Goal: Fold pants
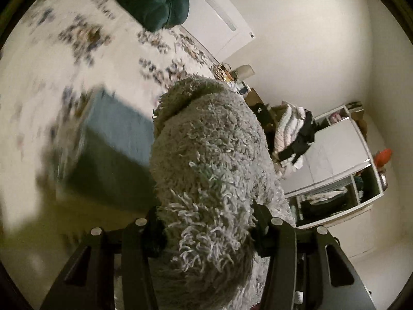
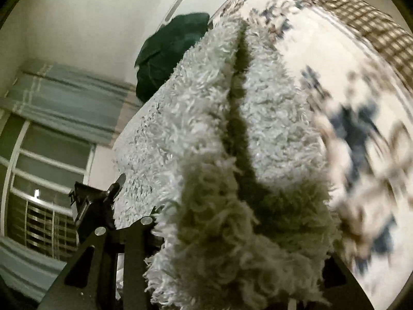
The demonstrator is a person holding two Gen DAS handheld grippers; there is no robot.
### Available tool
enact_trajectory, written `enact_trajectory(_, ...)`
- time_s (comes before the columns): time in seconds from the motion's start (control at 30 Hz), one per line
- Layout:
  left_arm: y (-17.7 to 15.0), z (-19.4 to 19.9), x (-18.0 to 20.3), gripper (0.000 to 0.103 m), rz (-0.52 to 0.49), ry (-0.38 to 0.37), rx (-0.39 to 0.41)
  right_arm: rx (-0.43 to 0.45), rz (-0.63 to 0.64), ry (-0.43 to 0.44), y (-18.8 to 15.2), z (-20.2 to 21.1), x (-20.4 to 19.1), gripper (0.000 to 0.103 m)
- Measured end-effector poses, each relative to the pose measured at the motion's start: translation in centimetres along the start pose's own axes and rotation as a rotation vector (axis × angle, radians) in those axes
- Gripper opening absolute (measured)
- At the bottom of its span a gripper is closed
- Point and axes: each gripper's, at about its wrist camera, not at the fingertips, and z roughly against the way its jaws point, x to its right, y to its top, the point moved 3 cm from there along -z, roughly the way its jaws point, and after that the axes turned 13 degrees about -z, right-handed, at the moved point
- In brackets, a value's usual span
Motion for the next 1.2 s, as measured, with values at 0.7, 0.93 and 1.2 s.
enact_trajectory(0.7,1.1,-3.0,-6.0,0.096,-0.215,0.554,-0.21,0.145,0.178,-0.643,4.8,-6.9,-3.8,0.103)
enact_trajectory(0.93,-1.4,-0.5,-0.5,0.102,-0.348,0.71,-0.231,0.285,0.329,-0.832,-1.5,-2.0,-11.2,0.103)
enact_trajectory(1.2,-3.2,6.0,7.7,0.102,-0.427,0.763,-0.168,0.359,0.356,-0.787,-9.4,8.5,-18.3,0.103)
